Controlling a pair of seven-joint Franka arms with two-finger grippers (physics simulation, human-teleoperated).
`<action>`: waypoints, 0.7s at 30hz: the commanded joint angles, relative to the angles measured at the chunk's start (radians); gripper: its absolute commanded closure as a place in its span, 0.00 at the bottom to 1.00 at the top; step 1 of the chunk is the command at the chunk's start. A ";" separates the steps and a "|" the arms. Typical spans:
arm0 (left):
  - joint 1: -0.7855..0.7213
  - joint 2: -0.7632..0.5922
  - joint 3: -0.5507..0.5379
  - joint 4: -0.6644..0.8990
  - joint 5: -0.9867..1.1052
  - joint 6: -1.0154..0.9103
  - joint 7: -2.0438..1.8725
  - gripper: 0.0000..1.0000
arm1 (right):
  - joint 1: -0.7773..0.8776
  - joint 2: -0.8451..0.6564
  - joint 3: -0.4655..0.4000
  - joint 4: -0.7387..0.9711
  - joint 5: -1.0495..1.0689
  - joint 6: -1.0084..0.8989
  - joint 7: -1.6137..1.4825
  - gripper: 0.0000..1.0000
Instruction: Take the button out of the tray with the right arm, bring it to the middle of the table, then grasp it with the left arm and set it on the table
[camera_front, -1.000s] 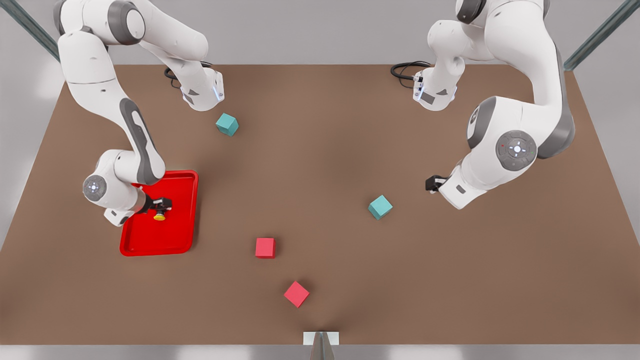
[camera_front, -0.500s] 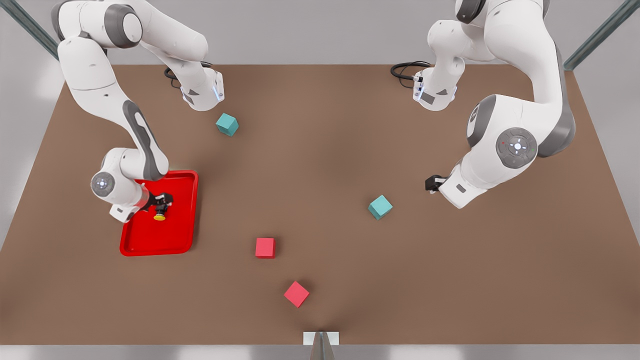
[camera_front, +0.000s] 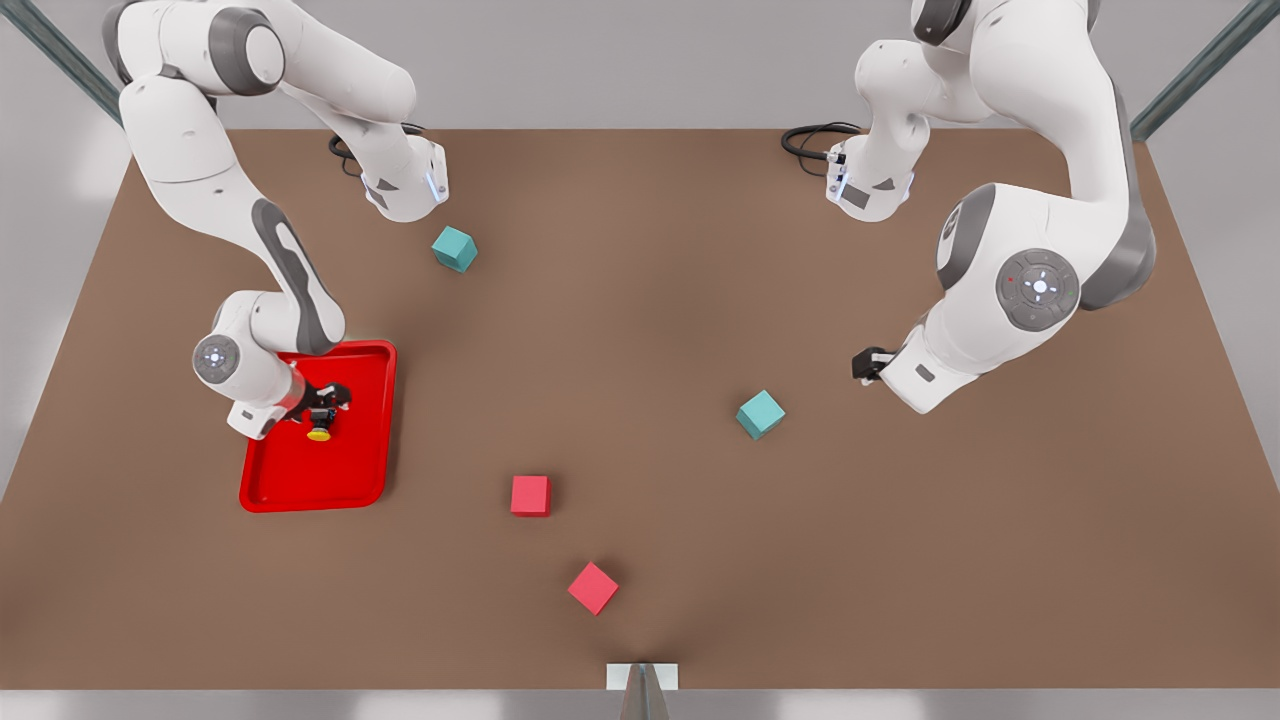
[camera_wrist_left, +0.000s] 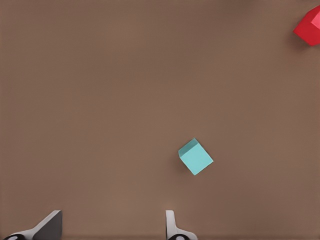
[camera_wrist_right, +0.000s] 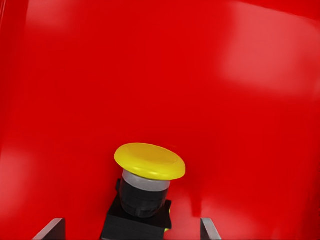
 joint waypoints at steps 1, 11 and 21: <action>0.000 -0.001 0.000 0.000 0.001 -0.002 -0.003 0.00 | 0.001 -0.002 0.001 -0.004 -0.006 0.005 -0.006 0.00; 0.000 -0.001 0.000 0.000 0.001 -0.011 -0.003 0.00 | -0.007 -0.019 0.001 -0.010 -0.006 -0.053 0.008 0.27; 0.000 -0.001 0.000 0.000 0.001 -0.011 -0.003 0.00 | -0.001 -0.005 0.001 -0.008 -0.006 -0.045 0.025 0.42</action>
